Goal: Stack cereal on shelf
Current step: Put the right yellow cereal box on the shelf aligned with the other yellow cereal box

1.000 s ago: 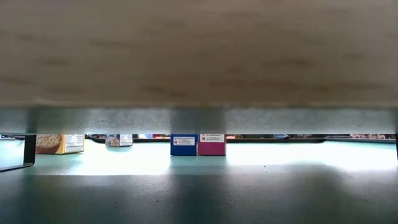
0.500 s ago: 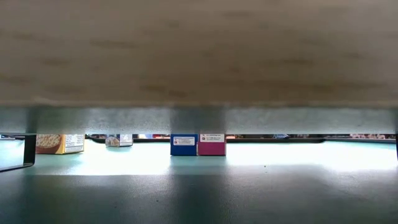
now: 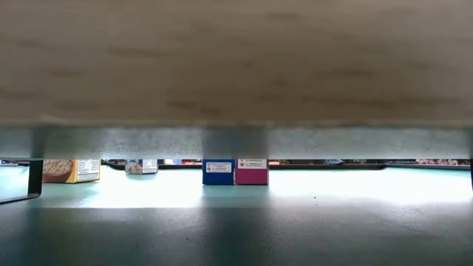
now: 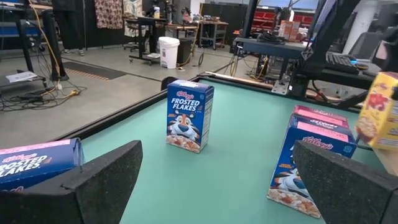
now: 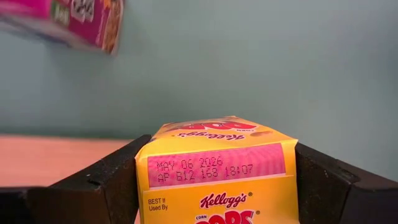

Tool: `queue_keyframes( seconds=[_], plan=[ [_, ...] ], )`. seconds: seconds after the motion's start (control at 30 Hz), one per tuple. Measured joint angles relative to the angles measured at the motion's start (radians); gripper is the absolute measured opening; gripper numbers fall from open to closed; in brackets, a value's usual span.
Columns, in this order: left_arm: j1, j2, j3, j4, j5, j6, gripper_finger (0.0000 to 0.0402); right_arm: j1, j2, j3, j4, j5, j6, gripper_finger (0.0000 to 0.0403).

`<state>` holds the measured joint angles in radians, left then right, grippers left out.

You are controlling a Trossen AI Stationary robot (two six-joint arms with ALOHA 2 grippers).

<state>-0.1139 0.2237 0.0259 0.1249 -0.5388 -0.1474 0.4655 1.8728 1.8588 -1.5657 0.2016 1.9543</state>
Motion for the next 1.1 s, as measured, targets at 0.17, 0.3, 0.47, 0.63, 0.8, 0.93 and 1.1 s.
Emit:
queue_keyframes(
  seconds=[0.17, 0.3, 0.47, 0.63, 0.8, 0.93, 1.1],
  plan=[
    [0.0, 0.0, 0.0, 0.0, 0.0, 0.0, 0.0399, 0.04, 0.055, 0.08, -0.005, -0.001, 0.017, 0.0306],
    [0.0, 0.0, 0.0, 0.001, 0.0, 0.0, 0.0399, 0.062, 0.086, 0.124, -0.005, -0.019, 0.038, 0.0306],
    [0.0, 0.0, 0.0, 0.001, 0.0, 0.0, 0.0399, 0.081, 0.106, 0.13, -0.007, -0.047, 0.067, 0.0306],
    [0.0, 0.0, 0.0, 0.001, 0.0, 0.0, 0.0399, 0.107, 0.105, 0.126, -0.007, -0.072, 0.11, 0.0306],
    [0.0, 0.001, 0.0, 0.001, 0.0, 0.0, 0.0399, 0.15, 0.104, 0.13, -0.007, -0.081, 0.17, 0.0306],
    [0.0, 0.001, 0.0, 0.001, 0.0, 0.0, 0.0399, 0.178, 0.104, 0.132, 0.007, -0.084, 0.195, 0.0306],
    [0.0, 0.004, 0.0, 0.001, 0.0, 0.0, 0.0399, 0.202, 0.104, 0.133, 0.027, -0.092, 0.21, 0.0306]
  ],
)
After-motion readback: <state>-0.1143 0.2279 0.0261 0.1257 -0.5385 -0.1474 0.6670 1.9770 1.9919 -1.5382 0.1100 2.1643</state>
